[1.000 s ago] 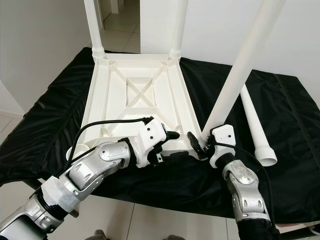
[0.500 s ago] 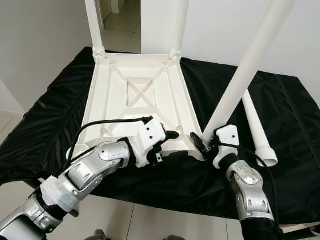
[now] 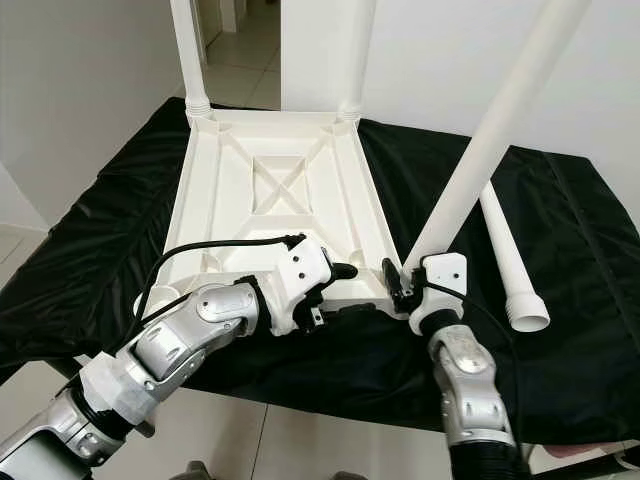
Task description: Building children table
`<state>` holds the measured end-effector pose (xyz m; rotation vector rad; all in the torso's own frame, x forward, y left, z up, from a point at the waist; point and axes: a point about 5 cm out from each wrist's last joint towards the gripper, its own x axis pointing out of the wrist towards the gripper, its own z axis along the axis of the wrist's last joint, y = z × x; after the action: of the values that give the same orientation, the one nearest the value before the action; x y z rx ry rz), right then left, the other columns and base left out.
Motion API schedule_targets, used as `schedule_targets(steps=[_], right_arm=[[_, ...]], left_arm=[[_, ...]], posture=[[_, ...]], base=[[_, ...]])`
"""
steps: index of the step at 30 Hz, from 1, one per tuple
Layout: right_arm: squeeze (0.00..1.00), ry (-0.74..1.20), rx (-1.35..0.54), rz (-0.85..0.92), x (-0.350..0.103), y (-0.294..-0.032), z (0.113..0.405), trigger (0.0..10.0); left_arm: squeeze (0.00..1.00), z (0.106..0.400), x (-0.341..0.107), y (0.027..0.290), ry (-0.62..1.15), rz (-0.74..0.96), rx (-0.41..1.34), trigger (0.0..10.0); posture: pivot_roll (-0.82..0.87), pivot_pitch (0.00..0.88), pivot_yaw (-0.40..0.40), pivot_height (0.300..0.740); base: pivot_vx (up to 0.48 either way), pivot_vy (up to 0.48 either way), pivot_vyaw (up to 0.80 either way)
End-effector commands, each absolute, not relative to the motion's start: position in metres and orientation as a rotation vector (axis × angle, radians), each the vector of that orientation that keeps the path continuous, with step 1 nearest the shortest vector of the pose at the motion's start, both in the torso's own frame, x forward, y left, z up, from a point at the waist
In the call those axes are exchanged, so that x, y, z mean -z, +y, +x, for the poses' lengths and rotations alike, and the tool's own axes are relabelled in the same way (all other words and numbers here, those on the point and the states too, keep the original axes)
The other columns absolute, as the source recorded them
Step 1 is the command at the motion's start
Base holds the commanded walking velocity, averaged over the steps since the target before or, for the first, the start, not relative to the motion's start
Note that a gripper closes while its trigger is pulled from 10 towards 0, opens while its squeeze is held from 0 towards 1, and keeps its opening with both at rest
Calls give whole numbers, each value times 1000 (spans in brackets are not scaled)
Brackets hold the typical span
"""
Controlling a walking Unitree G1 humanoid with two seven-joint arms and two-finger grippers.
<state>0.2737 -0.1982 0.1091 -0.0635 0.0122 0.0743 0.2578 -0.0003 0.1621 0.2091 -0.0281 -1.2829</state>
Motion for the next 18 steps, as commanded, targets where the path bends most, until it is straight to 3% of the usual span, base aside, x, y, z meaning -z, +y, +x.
schedule_targets(steps=[1,11,18], right_arm=[[0,114,102,18,-92,-200,270,10000],[0,22,180,144,-106,-145,271,10000],[0,11,134,167,-112,-134,271,10000]], left_arm=[[0,247,-162,-3,-10,216,1470,10000],[0,252,-164,-2,-14,210,1441,10000],[0,261,-164,3,-19,224,1402,10000]], posture=[[0,0,-37,740],[2,0,-41,740],[-4,0,-40,740]], base=[[0,0,0],[0,0,0],[0,0,0]])
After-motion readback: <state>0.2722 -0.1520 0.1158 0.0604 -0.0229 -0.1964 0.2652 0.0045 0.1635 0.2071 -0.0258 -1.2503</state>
